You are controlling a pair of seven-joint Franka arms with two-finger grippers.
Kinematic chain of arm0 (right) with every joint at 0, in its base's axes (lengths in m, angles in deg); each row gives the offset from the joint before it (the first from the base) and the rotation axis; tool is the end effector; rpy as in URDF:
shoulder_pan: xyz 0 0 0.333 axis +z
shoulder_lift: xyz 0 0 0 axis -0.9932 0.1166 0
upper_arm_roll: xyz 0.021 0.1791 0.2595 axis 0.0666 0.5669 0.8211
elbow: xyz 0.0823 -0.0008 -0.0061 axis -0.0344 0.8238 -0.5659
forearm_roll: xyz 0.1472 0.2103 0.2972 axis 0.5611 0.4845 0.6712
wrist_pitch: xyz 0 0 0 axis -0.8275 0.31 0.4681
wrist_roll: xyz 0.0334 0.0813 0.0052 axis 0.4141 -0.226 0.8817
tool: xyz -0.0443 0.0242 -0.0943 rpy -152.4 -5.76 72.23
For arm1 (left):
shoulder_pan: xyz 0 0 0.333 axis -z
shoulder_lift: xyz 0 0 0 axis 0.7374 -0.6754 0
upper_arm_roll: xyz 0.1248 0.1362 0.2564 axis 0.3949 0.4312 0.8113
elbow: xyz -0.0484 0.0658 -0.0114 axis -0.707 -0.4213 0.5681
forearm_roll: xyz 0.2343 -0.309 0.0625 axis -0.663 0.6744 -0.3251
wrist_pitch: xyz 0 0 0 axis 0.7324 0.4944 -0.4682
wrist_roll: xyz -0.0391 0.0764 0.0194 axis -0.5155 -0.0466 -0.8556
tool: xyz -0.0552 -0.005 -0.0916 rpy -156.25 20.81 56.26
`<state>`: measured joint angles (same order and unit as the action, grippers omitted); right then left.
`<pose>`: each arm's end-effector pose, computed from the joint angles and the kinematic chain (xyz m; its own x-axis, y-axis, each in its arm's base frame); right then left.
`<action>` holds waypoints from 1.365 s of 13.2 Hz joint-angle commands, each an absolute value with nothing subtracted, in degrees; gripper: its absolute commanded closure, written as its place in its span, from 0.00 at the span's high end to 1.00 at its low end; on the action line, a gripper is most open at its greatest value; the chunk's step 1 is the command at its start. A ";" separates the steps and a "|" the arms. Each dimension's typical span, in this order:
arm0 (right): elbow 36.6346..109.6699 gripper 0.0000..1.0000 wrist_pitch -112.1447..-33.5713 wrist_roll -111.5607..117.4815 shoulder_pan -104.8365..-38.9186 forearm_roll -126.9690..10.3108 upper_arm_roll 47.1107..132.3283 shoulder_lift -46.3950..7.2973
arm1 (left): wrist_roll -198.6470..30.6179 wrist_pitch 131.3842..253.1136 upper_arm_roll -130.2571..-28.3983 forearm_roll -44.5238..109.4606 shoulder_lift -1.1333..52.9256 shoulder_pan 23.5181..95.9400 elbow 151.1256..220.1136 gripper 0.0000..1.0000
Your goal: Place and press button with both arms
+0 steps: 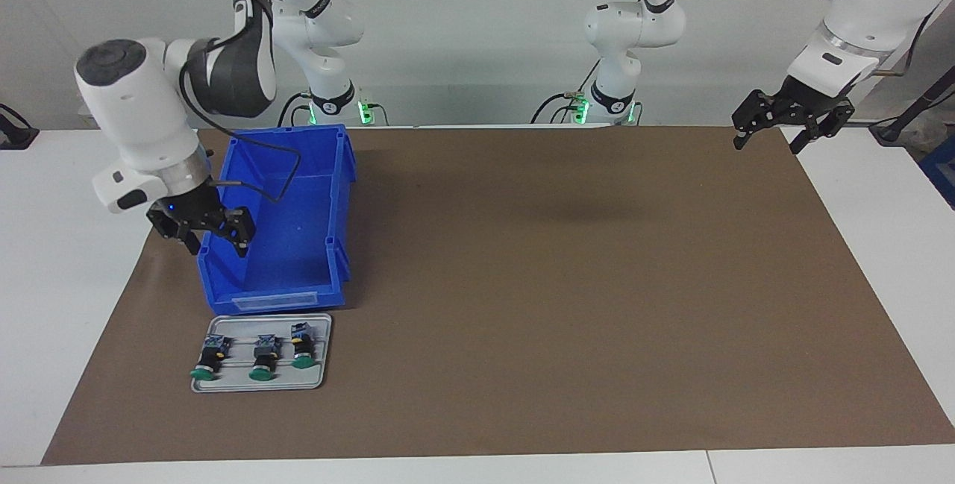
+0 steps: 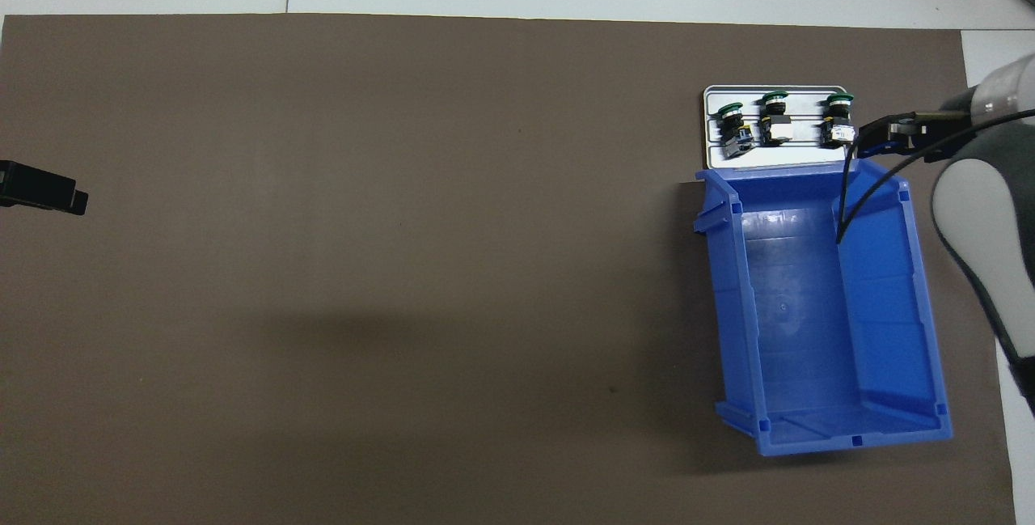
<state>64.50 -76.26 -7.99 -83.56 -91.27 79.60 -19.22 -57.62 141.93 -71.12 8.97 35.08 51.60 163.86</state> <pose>0.6576 -0.0353 0.4693 0.9805 -0.0791 0.1797 -0.0882 -0.9952 0.0432 0.5551 0.0069 0.6357 0.9851 -0.1721 0.0028 -0.1721 -0.9846 0.0290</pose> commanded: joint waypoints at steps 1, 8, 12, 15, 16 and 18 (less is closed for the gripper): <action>61.26 0.80 -82.33 -9.26 -84.00 -91.73 79.88 -13.12 | -58.11 141.93 -71.55 7.95 36.57 51.12 165.54 1.00; 61.07 0.77 -98.07 -11.19 -84.09 -91.11 79.97 -3.08 | -58.11 141.93 -71.55 7.95 36.57 51.12 165.54 1.00; 61.24 0.77 -100.10 -11.28 -83.74 -91.03 80.14 -0.79 | -58.11 141.93 -71.55 7.95 36.57 51.12 165.63 1.00; 62.30 0.75 -100.02 -11.28 -83.48 -90.59 80.15 -0.35 | -58.11 141.93 -71.55 7.95 36.57 51.12 165.54 1.00; 62.30 0.75 -100.02 -11.28 -83.39 -90.59 80.23 -0.09 | -58.11 141.93 -71.55 7.95 36.57 51.12 165.63 1.00; 62.30 0.73 -100.02 -11.28 -83.30 -89.89 80.32 0.70 | -58.11 141.93 -71.55 7.95 36.57 51.12 165.63 1.00</action>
